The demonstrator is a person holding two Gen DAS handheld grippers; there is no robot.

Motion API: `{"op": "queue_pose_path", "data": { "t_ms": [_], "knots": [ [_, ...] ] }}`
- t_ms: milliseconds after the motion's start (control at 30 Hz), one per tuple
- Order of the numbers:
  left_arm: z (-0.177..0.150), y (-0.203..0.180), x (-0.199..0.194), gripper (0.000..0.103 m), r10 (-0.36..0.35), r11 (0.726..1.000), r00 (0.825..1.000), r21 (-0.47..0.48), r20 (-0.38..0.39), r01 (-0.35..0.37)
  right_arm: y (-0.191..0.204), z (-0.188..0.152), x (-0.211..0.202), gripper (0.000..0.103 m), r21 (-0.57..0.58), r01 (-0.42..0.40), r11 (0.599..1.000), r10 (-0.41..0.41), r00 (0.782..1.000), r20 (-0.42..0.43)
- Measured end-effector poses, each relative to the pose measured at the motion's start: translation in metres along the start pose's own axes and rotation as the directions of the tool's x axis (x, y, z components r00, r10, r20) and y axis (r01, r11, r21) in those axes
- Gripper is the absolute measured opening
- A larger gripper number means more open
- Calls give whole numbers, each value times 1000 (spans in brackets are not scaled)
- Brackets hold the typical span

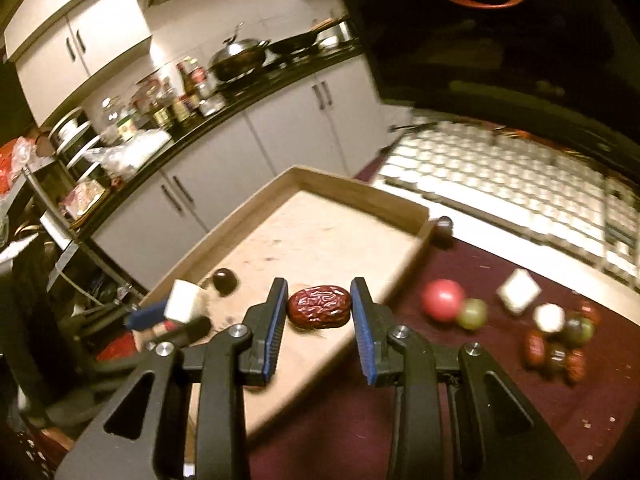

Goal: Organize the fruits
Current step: 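Carry white block and red date into the tray and release them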

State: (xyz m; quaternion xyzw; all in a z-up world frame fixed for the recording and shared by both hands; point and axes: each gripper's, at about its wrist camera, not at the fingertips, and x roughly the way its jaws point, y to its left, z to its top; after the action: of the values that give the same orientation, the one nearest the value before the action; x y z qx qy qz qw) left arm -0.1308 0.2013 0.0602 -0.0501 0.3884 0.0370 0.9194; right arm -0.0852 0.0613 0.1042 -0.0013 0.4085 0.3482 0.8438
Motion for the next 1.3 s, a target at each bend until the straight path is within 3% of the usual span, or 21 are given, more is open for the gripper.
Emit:
{"op": "queue_pose_path", "data": {
  "t_ms": [267, 400, 533, 767, 967, 1100, 1300],
  "knots": [
    [-3, 12, 4, 35, 41, 999, 999, 9, 1, -41, 23, 2, 36, 34, -14, 3, 1000, -4, 998, -60],
    [-5, 16, 5, 35, 27, 1000, 1000, 13, -8, -27, 39, 10, 54, 34, -45, -5, 999, 2, 996, -85],
    [-9, 18, 6, 35, 24, 1000, 999, 15, -23, -24, 49, 18, 77, 34, -22, -56, 998, 52, 989, -140],
    [-10, 21, 15, 35, 27, 1000, 998, 4, -63, -26, 45, 19, 114, 34, 48, -47, 998, 57, 974, -221],
    [-8, 20, 18, 36, 43, 999, 996, -7, -77, -43, 41, 20, 120, 34, 58, -34, 998, 47, 969, -243],
    [-7, 24, 15, 42, 42, 999, 997, -28, -72, -44, 37, 22, 116, 57, 87, -69, 994, 88, 967, -239],
    [-4, 27, 2, 49, 58, 997, 998, -49, -29, -59, 22, 28, 90, 58, 148, -141, 979, 163, 975, -152]
  ]
}}
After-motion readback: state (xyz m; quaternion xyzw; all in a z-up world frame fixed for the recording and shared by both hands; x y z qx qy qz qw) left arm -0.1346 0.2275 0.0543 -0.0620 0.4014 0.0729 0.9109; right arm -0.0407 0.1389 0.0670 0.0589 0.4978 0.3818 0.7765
